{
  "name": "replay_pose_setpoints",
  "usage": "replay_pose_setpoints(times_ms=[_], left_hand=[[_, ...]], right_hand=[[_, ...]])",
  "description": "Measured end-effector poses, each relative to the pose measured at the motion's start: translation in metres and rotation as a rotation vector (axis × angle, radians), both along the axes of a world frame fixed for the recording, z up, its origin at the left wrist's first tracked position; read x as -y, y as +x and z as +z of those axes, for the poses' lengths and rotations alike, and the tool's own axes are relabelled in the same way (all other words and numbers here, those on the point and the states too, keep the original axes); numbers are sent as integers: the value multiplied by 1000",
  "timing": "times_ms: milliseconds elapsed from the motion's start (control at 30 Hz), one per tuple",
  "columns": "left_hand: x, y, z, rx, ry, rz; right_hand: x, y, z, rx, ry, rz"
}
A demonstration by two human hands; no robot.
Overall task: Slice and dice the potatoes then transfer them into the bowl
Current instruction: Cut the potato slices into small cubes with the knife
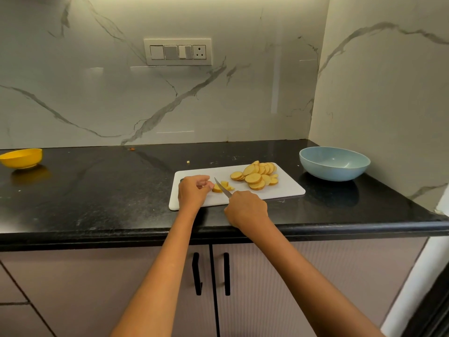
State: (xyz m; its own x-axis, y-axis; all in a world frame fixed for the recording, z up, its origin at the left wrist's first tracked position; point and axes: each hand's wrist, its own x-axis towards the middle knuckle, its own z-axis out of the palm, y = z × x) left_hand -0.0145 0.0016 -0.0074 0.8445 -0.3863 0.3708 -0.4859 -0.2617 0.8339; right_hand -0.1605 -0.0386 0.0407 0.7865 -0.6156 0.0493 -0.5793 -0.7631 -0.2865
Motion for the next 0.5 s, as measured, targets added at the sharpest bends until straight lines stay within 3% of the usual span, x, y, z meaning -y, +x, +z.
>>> replay_pose_setpoints(times_ms=[500], left_hand=[[2,2,-1,59,58,-9]], right_hand=[[-1,5,2,-31,27,-4]])
